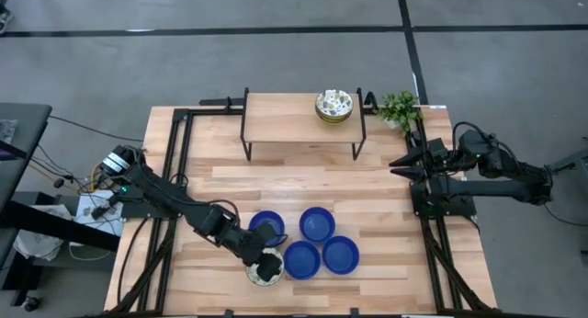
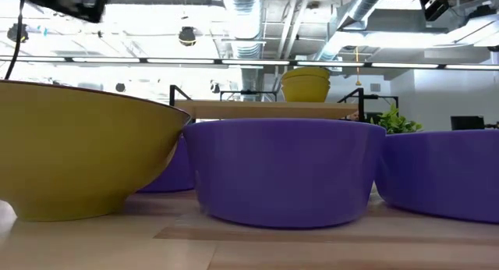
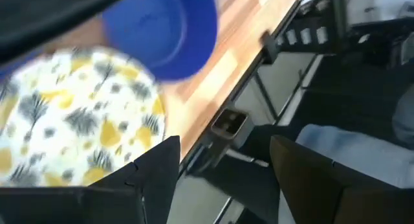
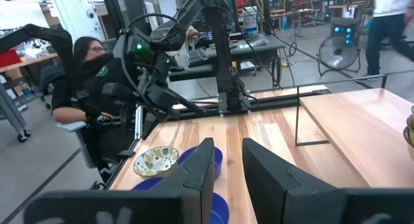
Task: Pick & Place Mini bowls
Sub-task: Stack the yellow bowl on top of the yellow bowl on the shelf
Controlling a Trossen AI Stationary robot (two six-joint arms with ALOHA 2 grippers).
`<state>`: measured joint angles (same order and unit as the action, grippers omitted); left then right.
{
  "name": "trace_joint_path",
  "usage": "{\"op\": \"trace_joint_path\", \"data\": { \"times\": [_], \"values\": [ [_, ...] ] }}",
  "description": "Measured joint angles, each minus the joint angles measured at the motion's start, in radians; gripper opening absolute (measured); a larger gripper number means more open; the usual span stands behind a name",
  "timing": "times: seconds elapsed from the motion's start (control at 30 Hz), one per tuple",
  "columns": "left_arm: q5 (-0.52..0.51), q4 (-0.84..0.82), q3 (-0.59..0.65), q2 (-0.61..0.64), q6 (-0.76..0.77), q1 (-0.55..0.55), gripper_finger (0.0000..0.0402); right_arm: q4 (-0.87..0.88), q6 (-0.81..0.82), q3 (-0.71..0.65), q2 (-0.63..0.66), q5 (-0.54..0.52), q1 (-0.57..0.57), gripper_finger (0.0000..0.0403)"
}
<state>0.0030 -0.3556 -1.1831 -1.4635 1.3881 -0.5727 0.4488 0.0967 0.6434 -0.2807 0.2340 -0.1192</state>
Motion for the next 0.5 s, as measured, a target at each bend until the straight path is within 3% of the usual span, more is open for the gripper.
{"op": "trace_joint_path", "data": {
  "times": [0.13,0.33,0.5],
  "values": [
    [0.005,-0.098,0.0,0.0,0.04,-0.014,0.0239,0.0,-0.001,0.0,0.0,0.0,0.0,0.007],
    [-0.001,-0.092,0.0,0.001,0.042,-0.004,0.0239,0.0,-0.003,0.0,0.0,0.0,0.0,0.007],
    [-0.094,-0.082,0.0,0.003,0.047,0.02,0.0239,0.0,-0.001,0.0,0.0,0.0,0.0,0.007]
  ]
}}
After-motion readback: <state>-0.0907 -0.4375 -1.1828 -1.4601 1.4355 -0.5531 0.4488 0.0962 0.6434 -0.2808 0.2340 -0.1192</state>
